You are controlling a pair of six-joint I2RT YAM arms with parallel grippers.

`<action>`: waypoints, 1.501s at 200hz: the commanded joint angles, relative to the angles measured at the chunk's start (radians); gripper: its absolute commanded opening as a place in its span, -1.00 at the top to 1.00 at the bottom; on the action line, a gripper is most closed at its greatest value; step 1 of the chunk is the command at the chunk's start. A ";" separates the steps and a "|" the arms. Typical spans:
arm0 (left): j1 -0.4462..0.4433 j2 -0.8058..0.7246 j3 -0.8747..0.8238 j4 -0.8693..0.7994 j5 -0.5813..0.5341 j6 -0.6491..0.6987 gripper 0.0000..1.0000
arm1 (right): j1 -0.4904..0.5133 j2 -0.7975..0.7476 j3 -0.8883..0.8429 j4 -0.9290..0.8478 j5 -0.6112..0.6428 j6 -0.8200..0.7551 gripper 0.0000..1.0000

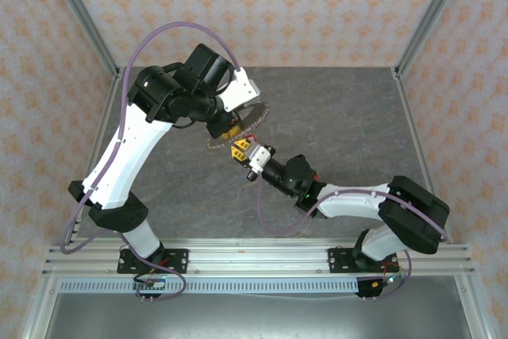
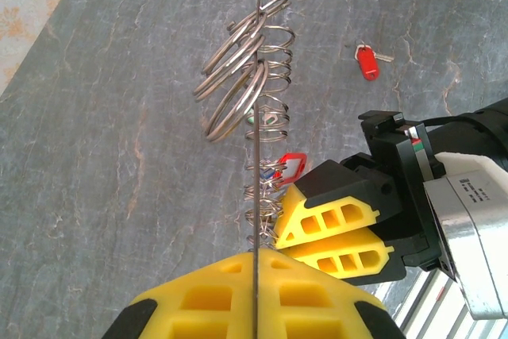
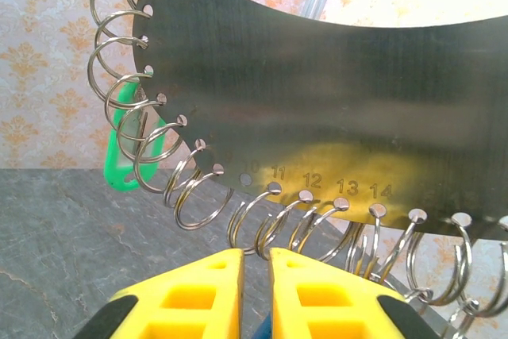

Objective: Put the keys on the keyring

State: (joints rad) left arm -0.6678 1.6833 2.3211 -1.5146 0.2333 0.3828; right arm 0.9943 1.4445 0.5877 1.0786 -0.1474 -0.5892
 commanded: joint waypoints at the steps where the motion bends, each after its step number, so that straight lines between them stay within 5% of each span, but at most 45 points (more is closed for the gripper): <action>1: -0.008 -0.041 -0.002 0.037 -0.012 -0.016 1.00 | 0.007 -0.027 0.028 0.045 0.014 -0.017 0.69; 300: -0.009 -0.045 -0.003 0.041 -0.014 -0.023 1.00 | 0.015 0.009 0.069 0.006 0.074 -0.069 0.62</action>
State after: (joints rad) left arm -0.6678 1.6752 2.3196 -1.5017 0.2272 0.3676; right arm 1.0039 1.4445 0.6289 1.0775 -0.0879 -0.6529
